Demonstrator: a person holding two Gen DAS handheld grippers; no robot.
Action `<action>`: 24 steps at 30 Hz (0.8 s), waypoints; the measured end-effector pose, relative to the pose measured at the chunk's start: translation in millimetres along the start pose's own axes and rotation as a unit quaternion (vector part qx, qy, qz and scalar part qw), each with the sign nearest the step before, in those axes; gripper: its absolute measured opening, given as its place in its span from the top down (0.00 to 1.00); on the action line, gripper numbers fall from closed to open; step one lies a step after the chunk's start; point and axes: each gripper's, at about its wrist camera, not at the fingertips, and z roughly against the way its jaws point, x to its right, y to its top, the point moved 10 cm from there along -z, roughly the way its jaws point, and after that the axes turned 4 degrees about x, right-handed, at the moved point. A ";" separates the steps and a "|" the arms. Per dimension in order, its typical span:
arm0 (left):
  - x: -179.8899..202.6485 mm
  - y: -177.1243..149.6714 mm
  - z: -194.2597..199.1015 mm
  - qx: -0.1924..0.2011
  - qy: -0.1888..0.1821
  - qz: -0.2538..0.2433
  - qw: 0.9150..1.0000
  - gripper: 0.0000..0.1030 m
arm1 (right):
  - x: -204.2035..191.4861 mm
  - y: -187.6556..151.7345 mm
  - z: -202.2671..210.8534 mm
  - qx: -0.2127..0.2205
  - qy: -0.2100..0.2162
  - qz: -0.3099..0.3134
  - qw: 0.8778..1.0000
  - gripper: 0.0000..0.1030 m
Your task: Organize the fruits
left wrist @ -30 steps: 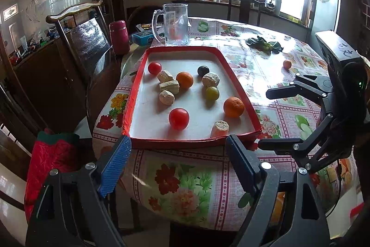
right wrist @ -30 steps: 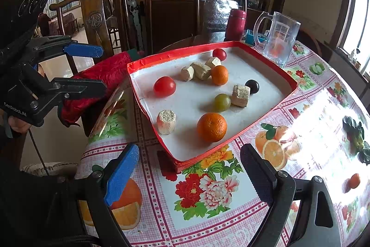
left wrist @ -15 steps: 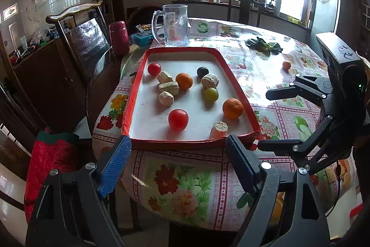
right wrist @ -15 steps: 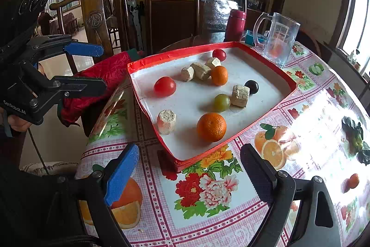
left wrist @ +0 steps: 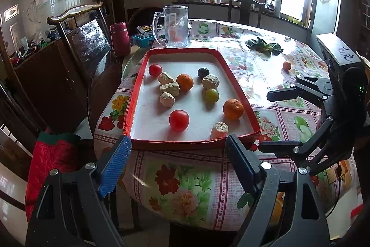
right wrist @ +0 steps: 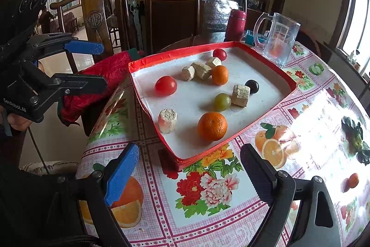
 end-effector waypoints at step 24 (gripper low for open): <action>4.4 1.9 -2.7 -0.017 -0.016 0.010 1.000 0.14 | 9.2 -9.7 8.9 -0.004 -0.010 -0.036 0.999 0.12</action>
